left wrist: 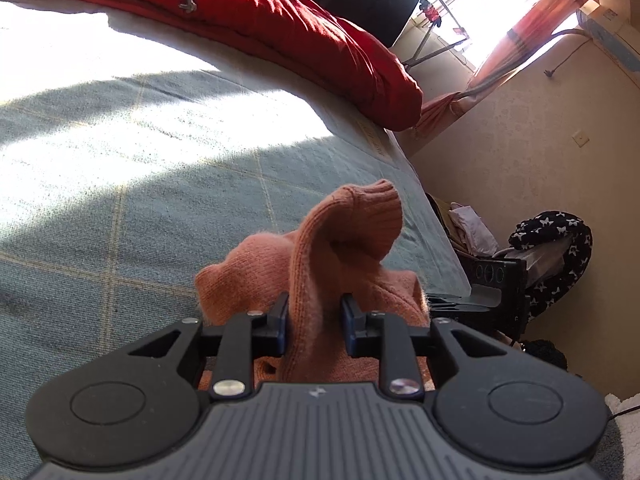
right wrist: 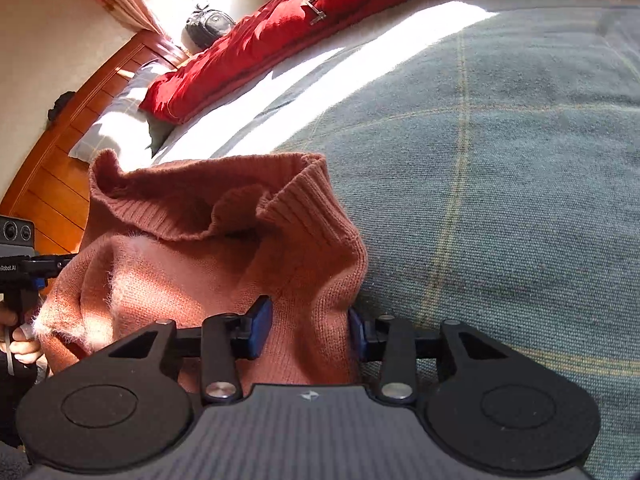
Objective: Fold clothes
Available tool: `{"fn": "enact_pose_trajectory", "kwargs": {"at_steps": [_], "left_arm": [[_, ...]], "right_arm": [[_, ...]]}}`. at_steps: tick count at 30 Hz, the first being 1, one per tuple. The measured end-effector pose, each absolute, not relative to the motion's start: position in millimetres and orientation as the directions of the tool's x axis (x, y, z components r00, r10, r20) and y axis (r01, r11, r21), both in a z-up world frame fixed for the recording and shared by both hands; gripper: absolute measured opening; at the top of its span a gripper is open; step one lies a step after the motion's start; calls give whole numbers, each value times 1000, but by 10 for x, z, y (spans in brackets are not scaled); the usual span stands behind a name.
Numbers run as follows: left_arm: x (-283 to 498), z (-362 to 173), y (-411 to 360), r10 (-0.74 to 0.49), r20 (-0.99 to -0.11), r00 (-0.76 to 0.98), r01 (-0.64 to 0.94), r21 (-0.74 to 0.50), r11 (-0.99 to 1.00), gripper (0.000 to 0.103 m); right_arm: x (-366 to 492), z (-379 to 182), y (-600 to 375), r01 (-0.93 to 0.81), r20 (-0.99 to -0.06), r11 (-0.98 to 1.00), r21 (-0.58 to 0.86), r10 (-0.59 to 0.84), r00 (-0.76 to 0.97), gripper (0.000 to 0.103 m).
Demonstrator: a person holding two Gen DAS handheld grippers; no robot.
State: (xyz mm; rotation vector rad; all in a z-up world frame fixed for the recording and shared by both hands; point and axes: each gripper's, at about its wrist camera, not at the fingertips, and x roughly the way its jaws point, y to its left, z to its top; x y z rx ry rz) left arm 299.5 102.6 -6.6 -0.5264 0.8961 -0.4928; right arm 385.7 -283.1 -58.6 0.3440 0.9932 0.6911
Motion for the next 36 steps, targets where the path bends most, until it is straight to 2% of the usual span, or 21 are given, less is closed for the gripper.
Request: {"fn": "enact_pose_trajectory", "kwargs": {"at_steps": [2,3,4,10,16,29,36], "left_arm": [[2946,3,980,-562,-614,554,194,-561,805,10],[2925,42,954,-539,-624,565,199,-531,824,8],[2906,93,928,-518,-632,576,209,-499,841,5],[2869,388,877,-429,-637,640,247,-359,900,3],[2896,437,874,-390,-632,670,226,-326,918,3],[3235,615,1003,-278,-614,739,175,-224,959,2],[3710,760,1182,-185,-600,779,115,-153,981,2]], "right_arm": [[3817,-546,-2801,-363,-673,770,525,636,377,30],[3796,-521,-2797,-358,-688,787,502,614,386,14],[3767,-475,-2795,-362,-694,800,479,597,401,13],[3661,-39,-2846,-398,-665,842,365,535,522,11],[3655,240,-2753,-439,-673,859,264,490,554,11],[3934,314,-2895,-412,-666,863,292,492,560,11],[4326,555,-2946,-387,-635,892,234,442,634,11]]}}
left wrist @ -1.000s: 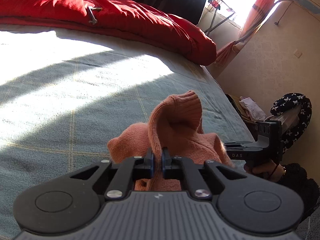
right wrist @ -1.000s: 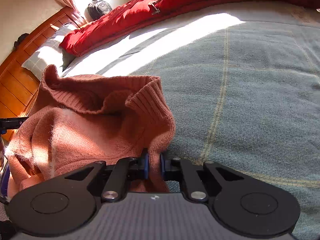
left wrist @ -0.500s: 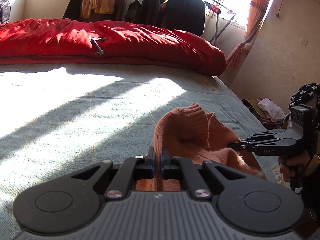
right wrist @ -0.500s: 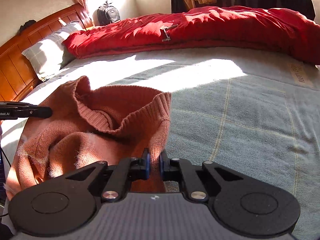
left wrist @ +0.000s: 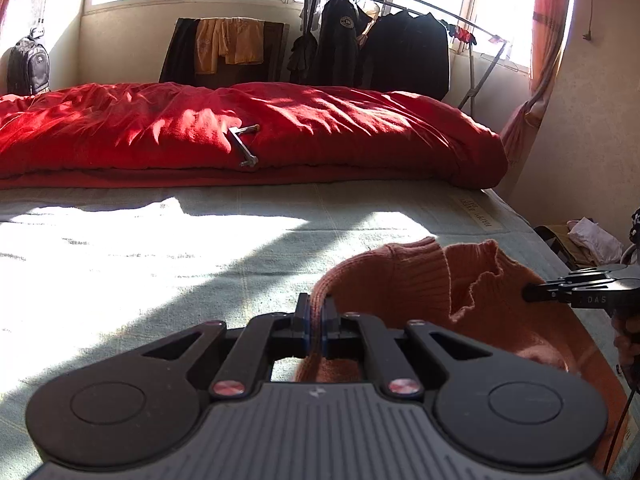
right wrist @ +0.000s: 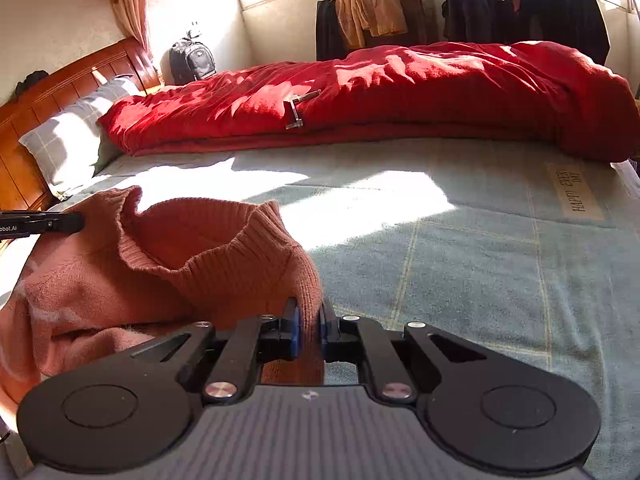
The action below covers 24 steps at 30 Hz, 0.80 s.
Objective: Fold clothes
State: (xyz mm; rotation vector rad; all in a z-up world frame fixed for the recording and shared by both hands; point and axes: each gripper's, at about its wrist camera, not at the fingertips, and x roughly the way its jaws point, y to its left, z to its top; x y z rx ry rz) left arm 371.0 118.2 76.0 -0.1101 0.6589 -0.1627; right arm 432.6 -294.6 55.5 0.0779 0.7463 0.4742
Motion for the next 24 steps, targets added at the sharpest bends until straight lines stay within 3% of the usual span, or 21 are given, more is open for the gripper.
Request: {"fn": "enact_pose_trajectory", "kwargs": {"at_steps": [5,12,14,20,24], "left_arm": [[4070,832,1244,-131,-594,794,80,-112,991,3],[4524,731,1111,-19,-591,806,28,6,1000,3],[4621,551,1126,-2,-631,776,9,7,1000,13],[4678,1,1332,30,-747,664,-48,-2,999,13],[4504,-13,1497,-5,-759,651,-68,-65,996,14]], "right_arm": [[4642,766,-2984,-356,-607,915,188,393,690,11],[5080,857,-2910,-297,-602,946,127,312,735,0],[5207,804,-2893,-280,-617,950,138,304,726,0],[5150,301,-2713,-274,-737,957,94,252,627,16],[4965,159,-2609,-305,-773,950,59,237,588,46]]}}
